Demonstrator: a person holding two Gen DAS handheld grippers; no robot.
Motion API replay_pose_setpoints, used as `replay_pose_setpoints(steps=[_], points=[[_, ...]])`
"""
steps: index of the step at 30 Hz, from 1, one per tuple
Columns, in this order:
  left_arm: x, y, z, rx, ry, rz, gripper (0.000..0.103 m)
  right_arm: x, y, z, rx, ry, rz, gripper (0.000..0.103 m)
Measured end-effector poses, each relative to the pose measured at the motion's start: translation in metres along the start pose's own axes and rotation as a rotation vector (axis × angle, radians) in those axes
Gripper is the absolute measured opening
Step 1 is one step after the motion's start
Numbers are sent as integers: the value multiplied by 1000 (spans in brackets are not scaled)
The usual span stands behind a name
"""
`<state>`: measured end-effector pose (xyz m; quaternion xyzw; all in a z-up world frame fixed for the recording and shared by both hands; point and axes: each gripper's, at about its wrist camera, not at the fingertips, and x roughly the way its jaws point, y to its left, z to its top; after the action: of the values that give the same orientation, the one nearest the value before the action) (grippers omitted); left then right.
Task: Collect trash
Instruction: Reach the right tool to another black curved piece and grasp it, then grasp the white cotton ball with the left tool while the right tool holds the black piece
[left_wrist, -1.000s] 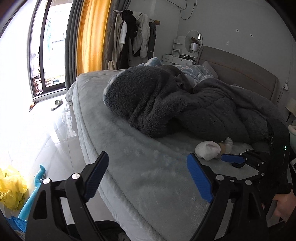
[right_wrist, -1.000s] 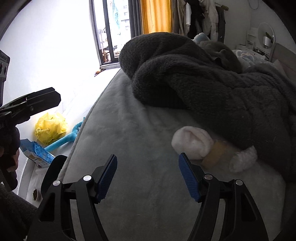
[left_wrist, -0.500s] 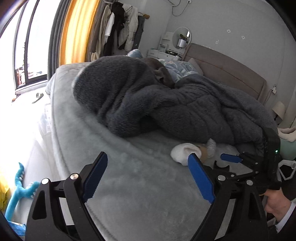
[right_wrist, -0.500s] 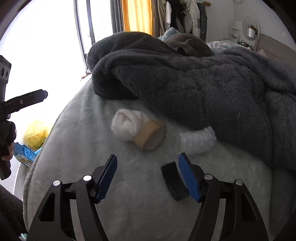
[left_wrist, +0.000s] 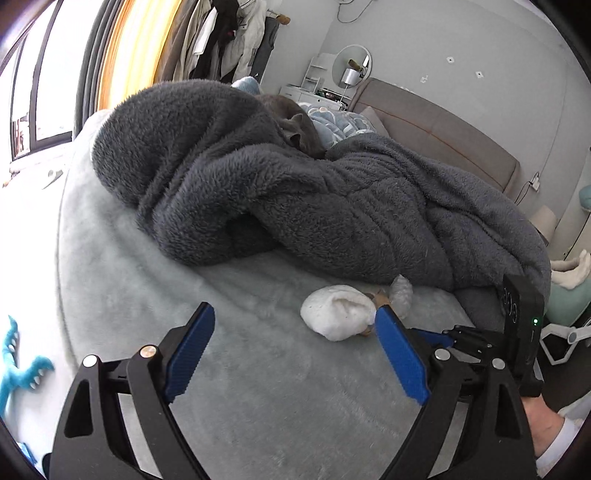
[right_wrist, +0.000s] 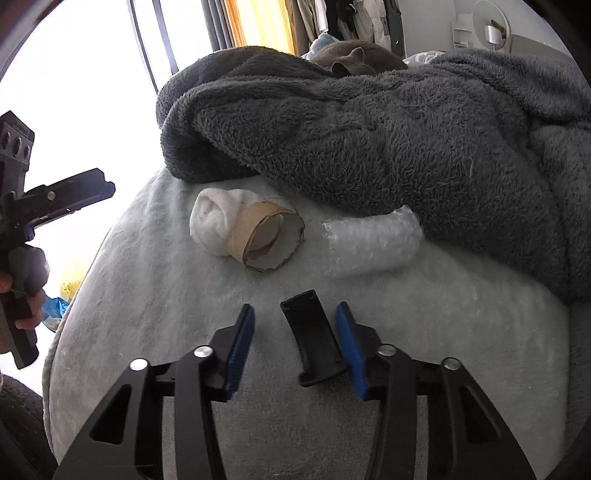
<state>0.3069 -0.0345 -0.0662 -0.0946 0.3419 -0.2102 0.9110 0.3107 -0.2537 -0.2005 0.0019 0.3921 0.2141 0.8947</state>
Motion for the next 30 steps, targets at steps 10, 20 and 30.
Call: replay_pose_setpoints(steps=[10,20,30], points=[[31,-17,-9,-13,48,-32,90,-12,-4,-4,-14,-14,8,28],[60,-23,-17,-91,99,-82,79,-28,-16,-9,12,-40,24,26],[78,-10,-22,-212,129,-154,56,-35,-15,-12,0,-40,46,26]])
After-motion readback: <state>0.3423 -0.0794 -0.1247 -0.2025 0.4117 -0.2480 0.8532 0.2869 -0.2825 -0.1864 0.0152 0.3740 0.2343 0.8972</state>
